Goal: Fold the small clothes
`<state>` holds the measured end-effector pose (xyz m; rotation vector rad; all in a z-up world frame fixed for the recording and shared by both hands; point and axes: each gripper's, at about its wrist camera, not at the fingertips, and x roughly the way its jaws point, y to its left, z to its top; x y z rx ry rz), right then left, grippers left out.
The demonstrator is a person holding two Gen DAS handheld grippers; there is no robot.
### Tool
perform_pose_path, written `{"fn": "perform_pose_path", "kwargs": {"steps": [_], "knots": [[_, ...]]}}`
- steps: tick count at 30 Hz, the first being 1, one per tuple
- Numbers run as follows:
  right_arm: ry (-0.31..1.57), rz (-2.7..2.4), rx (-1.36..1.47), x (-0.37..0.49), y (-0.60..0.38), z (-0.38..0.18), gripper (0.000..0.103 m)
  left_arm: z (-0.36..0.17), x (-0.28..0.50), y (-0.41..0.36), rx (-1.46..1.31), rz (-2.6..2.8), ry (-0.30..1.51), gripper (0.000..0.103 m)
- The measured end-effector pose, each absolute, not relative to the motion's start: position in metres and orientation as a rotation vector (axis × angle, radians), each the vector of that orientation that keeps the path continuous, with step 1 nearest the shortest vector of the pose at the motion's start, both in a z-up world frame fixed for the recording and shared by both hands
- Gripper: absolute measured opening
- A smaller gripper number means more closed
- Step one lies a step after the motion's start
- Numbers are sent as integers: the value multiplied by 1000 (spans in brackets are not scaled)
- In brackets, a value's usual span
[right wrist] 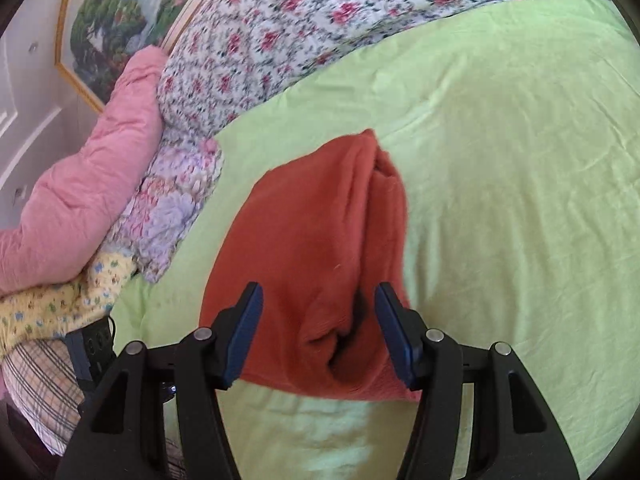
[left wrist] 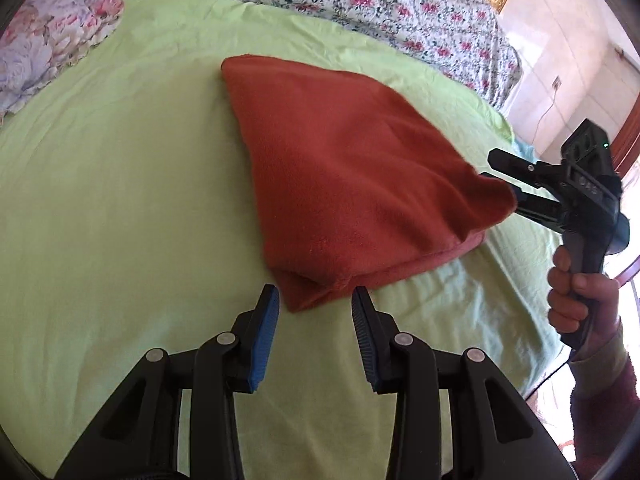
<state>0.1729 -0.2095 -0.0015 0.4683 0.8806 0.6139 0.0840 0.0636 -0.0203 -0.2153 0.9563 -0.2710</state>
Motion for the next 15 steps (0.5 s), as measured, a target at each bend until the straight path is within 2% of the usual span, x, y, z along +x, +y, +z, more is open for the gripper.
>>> {"fn": "perform_pose_path", "kwargs": {"steps": [9, 10, 12, 13, 15], "knots": [[959, 606, 406, 175, -191, -23, 59, -26, 93, 51, -148, -133, 889, 36], [962, 606, 403, 175, -191, -25, 55, -29, 94, 51, -151, -118, 890, 30], [972, 606, 394, 177, -189, -28, 45, -35, 93, 45, -127, -91, 900, 27], [977, 603, 392, 178, -188, -29, 37, -36, 91, 41, -96, -81, 896, 26], [984, 601, 398, 180, -189, -31, 33, -34, 92, 39, -84, -76, 888, 20]]}}
